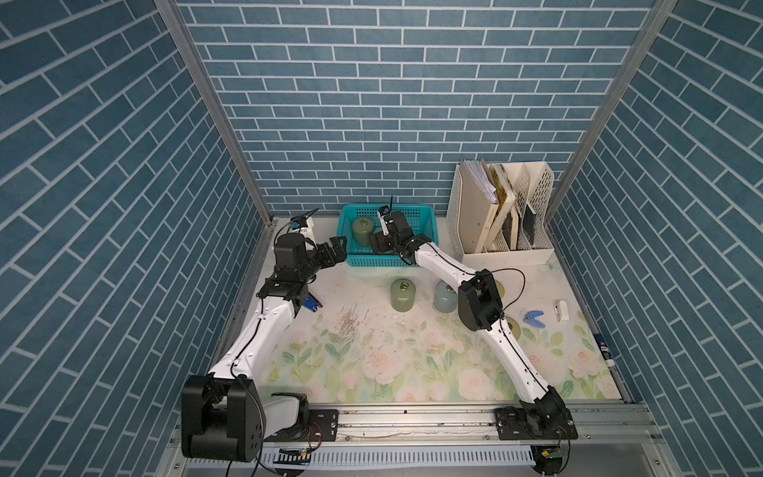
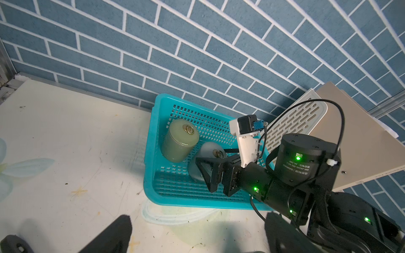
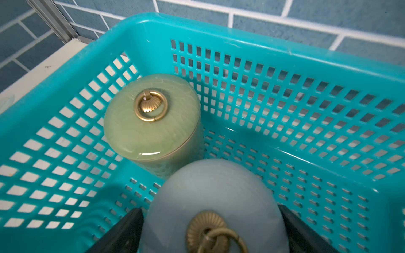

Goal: Take the tea canister out of the basket
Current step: Pick up the tea canister from the basket.

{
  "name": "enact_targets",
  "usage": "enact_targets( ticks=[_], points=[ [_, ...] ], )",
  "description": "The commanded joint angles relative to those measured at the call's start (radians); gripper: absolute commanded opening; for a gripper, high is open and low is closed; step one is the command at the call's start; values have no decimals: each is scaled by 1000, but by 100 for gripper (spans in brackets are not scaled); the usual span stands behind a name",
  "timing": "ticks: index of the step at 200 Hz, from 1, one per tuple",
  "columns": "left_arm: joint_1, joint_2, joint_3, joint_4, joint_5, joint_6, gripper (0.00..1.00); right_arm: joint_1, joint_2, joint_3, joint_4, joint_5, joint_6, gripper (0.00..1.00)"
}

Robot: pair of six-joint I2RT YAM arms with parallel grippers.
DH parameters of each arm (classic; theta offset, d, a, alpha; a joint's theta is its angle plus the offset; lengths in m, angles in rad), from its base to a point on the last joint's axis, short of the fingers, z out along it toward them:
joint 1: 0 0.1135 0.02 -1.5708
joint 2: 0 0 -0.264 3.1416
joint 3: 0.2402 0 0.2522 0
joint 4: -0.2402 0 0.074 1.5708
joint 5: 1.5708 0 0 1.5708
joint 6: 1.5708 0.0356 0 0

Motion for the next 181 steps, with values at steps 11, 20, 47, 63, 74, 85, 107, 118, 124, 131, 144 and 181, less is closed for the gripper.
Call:
enact_targets(
  ticks=[11,20,47,63,74,85,107,118,124,131,144,181],
  points=[
    [2,-6,6,-6,4,15,100,-11,21,13,-19,-28,-3,88],
    [2,-7,7,-7,4,16,100,-12,22,12,-20,-40,-6,84],
    [2,-2,32,-32,-1,35,100,-23,1,-3,-29,-75,-3,62],
    [1,-3,70,-68,-14,67,100,-26,-32,-31,-26,-78,-3,45],
    [0,-5,85,-73,-11,83,100,-26,-61,-53,-23,-70,-3,32],
    [0,2,98,-72,9,90,100,-26,-95,-82,-17,-49,-4,19],
    [-17,31,120,-67,76,95,100,-32,-158,-154,5,-14,-12,2],
    [-43,38,121,-62,79,98,100,-40,-185,-189,13,-4,-14,0],
    [-64,39,119,-54,76,104,100,-44,-201,-205,17,1,-14,0],
    [-89,38,116,-43,63,111,100,-46,-216,-222,23,5,-18,0],
    [-134,39,117,-33,31,119,100,-46,-237,-225,16,16,-43,0],
    [-174,21,125,-12,64,121,100,-46,-294,-162,-33,37,-91,0]
  ],
)
